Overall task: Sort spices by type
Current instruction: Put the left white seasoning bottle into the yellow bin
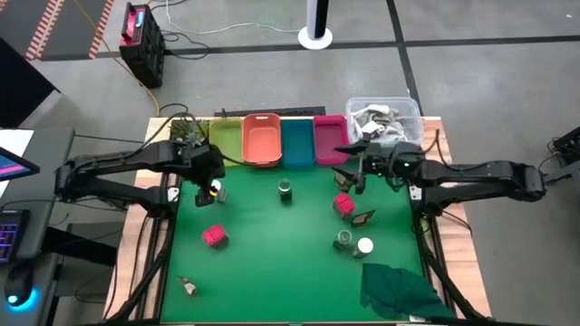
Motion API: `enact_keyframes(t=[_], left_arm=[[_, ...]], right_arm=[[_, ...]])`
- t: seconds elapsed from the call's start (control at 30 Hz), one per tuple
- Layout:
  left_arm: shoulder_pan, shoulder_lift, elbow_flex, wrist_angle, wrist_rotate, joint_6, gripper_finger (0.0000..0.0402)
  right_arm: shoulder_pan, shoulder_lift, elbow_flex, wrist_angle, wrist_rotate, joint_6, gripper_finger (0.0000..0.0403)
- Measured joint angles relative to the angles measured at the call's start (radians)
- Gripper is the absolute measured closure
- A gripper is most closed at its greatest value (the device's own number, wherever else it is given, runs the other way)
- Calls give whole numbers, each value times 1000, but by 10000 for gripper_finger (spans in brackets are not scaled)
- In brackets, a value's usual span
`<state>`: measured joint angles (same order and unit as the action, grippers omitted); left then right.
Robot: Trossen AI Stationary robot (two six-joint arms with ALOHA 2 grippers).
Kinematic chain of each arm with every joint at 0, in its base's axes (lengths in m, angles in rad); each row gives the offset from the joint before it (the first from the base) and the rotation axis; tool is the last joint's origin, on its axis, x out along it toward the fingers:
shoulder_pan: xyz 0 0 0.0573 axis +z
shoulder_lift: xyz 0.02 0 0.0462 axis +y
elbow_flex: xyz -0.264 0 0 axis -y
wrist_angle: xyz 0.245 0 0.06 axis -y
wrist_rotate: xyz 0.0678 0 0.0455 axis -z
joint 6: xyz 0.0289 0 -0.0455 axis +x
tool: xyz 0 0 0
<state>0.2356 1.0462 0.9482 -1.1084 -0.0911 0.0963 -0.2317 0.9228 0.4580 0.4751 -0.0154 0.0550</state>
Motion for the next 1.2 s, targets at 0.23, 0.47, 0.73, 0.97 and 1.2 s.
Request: enact_keyframes(t=[0.23, 0.47, 0.73, 0.97, 1.2], left_arm=[[0, 54, 0, -3, 1, 30, 148], [0, 66, 0, -13, 4, 77, 147], [0, 66, -1, -24, 4, 159, 117], [0, 66, -7, -15, 5, 214, 78], [0, 70, -81, 62, -12, 218, 74]], right_arm=[[28, 128, 53, -1, 0, -5, 77], [56, 196, 105, 0, 0, -27, 77], [62, 217, 113, -1, -1, -30, 77], [61, 216, 113, 0, -1, -30, 78], [61, 216, 113, 1, -1, -30, 78]])
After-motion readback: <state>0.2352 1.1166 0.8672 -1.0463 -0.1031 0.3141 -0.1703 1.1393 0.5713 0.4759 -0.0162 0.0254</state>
